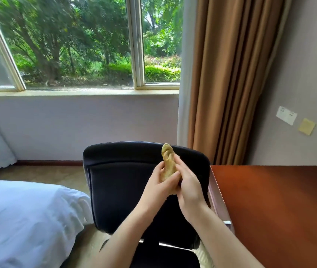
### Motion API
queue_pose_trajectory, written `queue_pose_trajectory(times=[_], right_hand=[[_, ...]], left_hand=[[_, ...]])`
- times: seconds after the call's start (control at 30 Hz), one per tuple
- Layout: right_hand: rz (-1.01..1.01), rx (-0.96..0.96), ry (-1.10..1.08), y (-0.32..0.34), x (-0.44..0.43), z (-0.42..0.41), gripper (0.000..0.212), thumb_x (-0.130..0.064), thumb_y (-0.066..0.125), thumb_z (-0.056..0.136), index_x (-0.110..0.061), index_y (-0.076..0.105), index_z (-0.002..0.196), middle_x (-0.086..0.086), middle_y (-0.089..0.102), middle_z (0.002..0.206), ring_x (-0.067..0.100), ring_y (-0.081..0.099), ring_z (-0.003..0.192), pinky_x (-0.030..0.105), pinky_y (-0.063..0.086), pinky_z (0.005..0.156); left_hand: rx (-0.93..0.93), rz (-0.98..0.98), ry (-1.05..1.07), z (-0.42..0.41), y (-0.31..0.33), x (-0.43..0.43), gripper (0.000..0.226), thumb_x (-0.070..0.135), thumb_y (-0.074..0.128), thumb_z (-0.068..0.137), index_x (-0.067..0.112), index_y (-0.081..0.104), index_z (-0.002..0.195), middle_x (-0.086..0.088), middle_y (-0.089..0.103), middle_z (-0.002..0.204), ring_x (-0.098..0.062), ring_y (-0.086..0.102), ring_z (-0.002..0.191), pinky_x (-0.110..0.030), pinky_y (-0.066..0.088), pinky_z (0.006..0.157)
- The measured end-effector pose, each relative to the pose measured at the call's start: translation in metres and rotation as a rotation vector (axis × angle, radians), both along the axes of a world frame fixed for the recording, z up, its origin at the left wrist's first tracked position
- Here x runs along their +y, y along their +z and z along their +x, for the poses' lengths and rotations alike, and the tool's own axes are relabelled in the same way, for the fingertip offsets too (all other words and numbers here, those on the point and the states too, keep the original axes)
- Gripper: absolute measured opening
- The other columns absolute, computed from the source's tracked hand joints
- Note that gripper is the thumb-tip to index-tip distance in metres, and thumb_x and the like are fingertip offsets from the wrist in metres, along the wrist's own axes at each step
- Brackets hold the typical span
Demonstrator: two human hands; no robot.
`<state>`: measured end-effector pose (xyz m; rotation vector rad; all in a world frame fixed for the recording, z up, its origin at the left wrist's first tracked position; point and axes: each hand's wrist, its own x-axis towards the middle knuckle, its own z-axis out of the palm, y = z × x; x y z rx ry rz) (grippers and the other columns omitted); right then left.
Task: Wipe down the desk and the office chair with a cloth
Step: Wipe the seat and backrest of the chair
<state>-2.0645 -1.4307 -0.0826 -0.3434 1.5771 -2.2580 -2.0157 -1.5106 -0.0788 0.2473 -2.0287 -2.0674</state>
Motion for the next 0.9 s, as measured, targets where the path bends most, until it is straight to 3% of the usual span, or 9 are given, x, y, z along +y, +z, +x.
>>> queue_pose_trajectory(times=[0.1,0.23,0.37,0.43,0.53,0.6,0.7,0.8,0.9], right_hand=[[0.006,0.064,0.132,0.005,0.012,0.001,0.038,-0.037,0.031,0.102,-0.031,0.064,0.118,-0.008,0.067,0.115,0.011,0.061,0.111,0.032,0.046,0.096],[0.373,0.306,0.275,0.010,0.039,-0.023,0.038,-0.039,0.028,0.102,-0.035,0.065,0.112,-0.017,0.066,0.110,0.001,0.056,0.110,0.017,0.038,0.091],[0.614,0.488,0.055,0.008,0.066,-0.075,0.020,-0.027,0.047,0.098,-0.027,0.067,0.100,-0.008,0.067,0.103,0.009,0.059,0.108,0.021,0.042,0.091],[0.767,0.534,-0.094,0.003,0.079,-0.106,0.019,-0.024,0.056,0.093,-0.021,0.063,0.110,-0.001,0.064,0.116,0.015,0.055,0.116,0.023,0.040,0.093],[1.017,0.511,-0.040,-0.009,0.090,-0.141,0.063,-0.034,0.060,0.090,-0.015,0.035,0.144,0.005,0.033,0.150,0.020,0.027,0.140,0.035,0.026,0.113],[1.024,0.462,0.028,-0.021,0.084,-0.149,0.077,-0.040,0.062,0.088,-0.017,0.021,0.149,0.004,0.021,0.155,0.021,0.017,0.143,0.041,0.021,0.116],[0.918,0.403,0.009,-0.043,0.068,-0.156,0.080,-0.043,0.064,0.086,-0.018,0.022,0.149,0.003,0.030,0.152,0.022,0.028,0.139,0.041,0.029,0.113],[0.839,0.383,-0.177,-0.050,0.052,-0.164,0.062,-0.040,0.064,0.087,-0.017,0.040,0.139,0.006,0.048,0.138,0.022,0.048,0.122,0.030,0.040,0.098],[0.827,0.407,-0.270,-0.055,0.048,-0.165,0.045,-0.030,0.063,0.089,-0.016,0.048,0.129,0.008,0.055,0.124,0.023,0.052,0.111,0.026,0.038,0.087]], left_hand=[[0.076,0.074,0.190,0.009,-0.005,0.006,0.033,0.025,0.066,0.086,0.037,0.055,0.114,0.014,0.070,0.100,-0.002,0.066,0.094,-0.016,0.052,0.065],[0.023,0.099,0.261,0.014,-0.017,0.008,0.034,0.029,0.069,0.082,0.035,0.059,0.114,0.010,0.070,0.102,-0.006,0.068,0.093,-0.021,0.053,0.064],[-0.009,0.157,0.275,0.010,-0.024,0.017,0.032,0.022,0.068,0.085,0.033,0.060,0.114,0.010,0.072,0.098,-0.008,0.069,0.090,-0.023,0.054,0.062],[-0.017,0.168,0.278,0.009,-0.027,0.023,0.030,0.019,0.067,0.086,0.033,0.060,0.113,0.008,0.072,0.099,-0.008,0.069,0.090,-0.021,0.054,0.061],[-0.021,0.174,0.299,0.013,-0.032,0.026,0.029,0.017,0.067,0.087,0.034,0.061,0.110,0.012,0.072,0.098,-0.006,0.069,0.089,-0.017,0.053,0.060],[-0.030,0.165,0.331,0.017,-0.036,0.023,0.029,0.018,0.066,0.087,0.037,0.060,0.108,0.019,0.071,0.095,-0.001,0.068,0.087,-0.015,0.051,0.058],[-0.053,0.148,0.405,0.023,-0.044,0.016,0.031,0.019,0.067,0.086,0.035,0.061,0.112,0.017,0.071,0.096,0.001,0.067,0.087,-0.013,0.050,0.056],[-0.054,0.143,0.436,0.027,-0.049,0.011,0.034,0.017,0.068,0.086,0.030,0.061,0.116,0.012,0.072,0.098,-0.002,0.068,0.089,-0.013,0.051,0.059],[-0.049,0.136,0.447,0.034,-0.049,0.006,0.035,0.015,0.068,0.086,0.026,0.061,0.118,0.009,0.072,0.101,-0.003,0.068,0.091,-0.012,0.051,0.062]])
